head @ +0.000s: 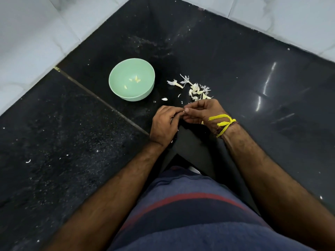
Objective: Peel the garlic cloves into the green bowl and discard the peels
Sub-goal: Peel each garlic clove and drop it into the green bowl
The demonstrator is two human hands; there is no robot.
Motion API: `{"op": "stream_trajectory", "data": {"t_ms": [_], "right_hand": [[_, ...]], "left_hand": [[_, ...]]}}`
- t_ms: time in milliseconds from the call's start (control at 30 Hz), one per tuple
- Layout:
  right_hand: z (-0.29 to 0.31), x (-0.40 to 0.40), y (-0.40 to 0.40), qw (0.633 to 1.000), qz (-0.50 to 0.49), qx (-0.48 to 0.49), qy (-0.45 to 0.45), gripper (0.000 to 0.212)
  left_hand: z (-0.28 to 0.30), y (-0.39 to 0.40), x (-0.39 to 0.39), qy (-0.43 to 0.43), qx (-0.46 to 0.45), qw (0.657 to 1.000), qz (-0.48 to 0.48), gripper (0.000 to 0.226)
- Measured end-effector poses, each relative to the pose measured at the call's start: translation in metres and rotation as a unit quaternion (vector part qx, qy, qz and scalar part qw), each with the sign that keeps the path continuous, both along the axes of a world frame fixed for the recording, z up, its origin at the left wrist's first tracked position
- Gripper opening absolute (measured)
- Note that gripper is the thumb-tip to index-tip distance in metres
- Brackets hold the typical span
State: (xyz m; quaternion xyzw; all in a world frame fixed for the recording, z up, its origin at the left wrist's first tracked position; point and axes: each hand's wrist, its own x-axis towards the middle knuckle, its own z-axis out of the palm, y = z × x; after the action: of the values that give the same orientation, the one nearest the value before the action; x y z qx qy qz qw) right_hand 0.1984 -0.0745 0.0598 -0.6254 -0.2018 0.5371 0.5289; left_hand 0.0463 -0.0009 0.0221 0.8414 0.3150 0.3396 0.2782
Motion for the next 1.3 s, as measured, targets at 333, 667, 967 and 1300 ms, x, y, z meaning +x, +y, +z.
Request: {"op": "stream_trajectory", "data": {"t_ms": [333, 667, 967, 1300], "right_hand": [[-0.001, 0.008, -0.005, 0.989, 0.000, -0.033, -0.146, 0.007], [-0.005, -0.015, 0.000, 0.916, 0.123, -0.137, -0.357, 0.013], [0.000, -0.018, 0.016, 0.856, 0.167, -0.217, -0.438, 0.022], [-0.006, -0.016, 0.034, 0.835, 0.181, -0.254, -0.453, 0.016]], "left_hand": [[0.000, 0.003, -0.003, 0.038, 0.000, 0.999, 0.032, 0.019], [-0.027, -0.013, -0.020, 0.128, 0.033, 0.989, 0.063, 0.029], [-0.025, -0.013, -0.019, 0.151, 0.042, 0.986, 0.061, 0.026], [-0.029, -0.012, -0.020, 0.135, 0.032, 0.988, 0.065, 0.024]]}}
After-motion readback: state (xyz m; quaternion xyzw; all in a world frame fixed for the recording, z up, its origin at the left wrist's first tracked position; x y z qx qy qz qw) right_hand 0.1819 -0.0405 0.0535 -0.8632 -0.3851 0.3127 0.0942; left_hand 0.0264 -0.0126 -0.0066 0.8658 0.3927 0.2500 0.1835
